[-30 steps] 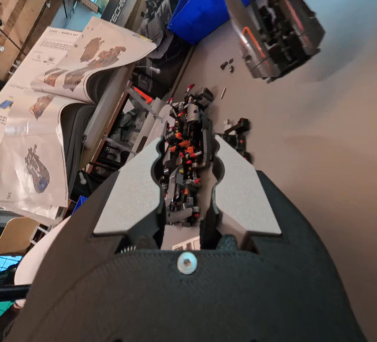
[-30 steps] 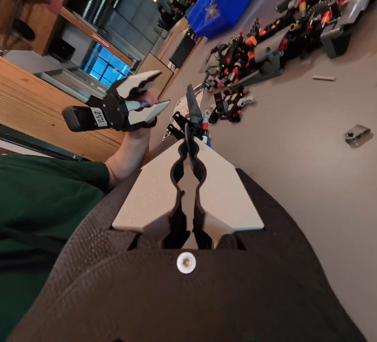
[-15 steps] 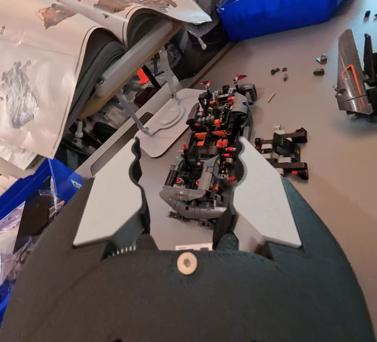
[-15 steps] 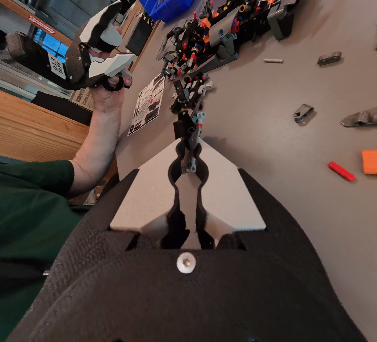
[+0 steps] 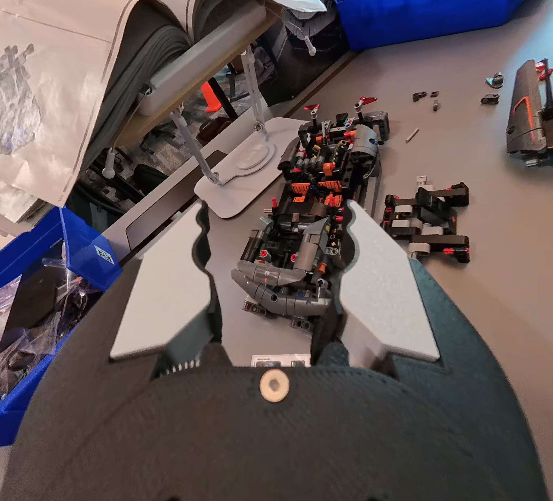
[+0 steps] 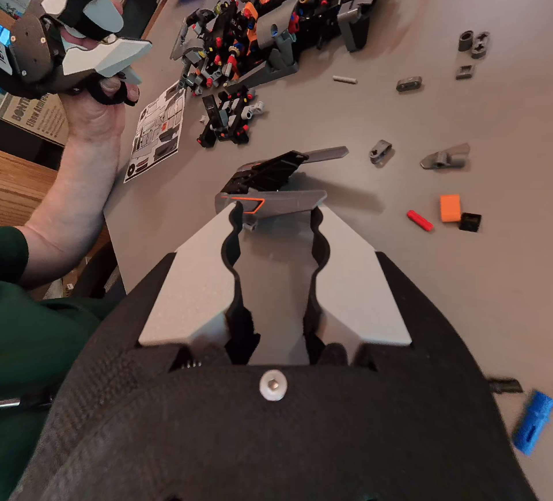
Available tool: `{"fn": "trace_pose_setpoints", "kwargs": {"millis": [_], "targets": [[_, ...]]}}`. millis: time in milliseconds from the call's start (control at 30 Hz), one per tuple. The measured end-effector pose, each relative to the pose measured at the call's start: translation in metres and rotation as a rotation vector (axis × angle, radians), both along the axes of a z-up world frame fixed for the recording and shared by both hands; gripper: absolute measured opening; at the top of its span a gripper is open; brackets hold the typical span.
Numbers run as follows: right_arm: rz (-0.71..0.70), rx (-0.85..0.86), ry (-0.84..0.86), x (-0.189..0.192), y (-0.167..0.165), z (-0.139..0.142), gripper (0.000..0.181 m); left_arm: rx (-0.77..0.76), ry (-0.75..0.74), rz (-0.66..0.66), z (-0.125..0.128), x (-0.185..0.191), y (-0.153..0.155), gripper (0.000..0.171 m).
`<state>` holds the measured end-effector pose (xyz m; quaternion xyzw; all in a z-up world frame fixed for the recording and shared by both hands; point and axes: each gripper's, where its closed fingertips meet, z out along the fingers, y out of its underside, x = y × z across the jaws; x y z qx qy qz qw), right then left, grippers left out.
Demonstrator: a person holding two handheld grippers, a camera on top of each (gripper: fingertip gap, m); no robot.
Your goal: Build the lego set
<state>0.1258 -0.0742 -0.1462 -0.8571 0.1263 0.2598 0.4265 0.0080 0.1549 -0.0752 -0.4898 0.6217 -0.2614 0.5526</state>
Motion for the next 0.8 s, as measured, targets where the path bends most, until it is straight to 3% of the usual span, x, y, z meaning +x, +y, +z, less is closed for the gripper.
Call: {"fn": "trace_pose_setpoints", "kwargs": {"millis": [233,467,800], "targets": [[-0.034,0.04,-0.075,0.017,-0.014,0.009,0.061,-0.043,0.032,0.005,-0.01,0.001,0.004,0.088],[-0.028,-0.008,-0.29,0.028,-0.023,0.009,0.063,-0.077,0.092,0.009,-0.024,0.001,0.006,0.088],[0.091,0.074,-0.429,0.003,-0.009,0.023,0.068,-0.147,0.194,-0.007,-0.046,0.0,0.009,0.083]]}}
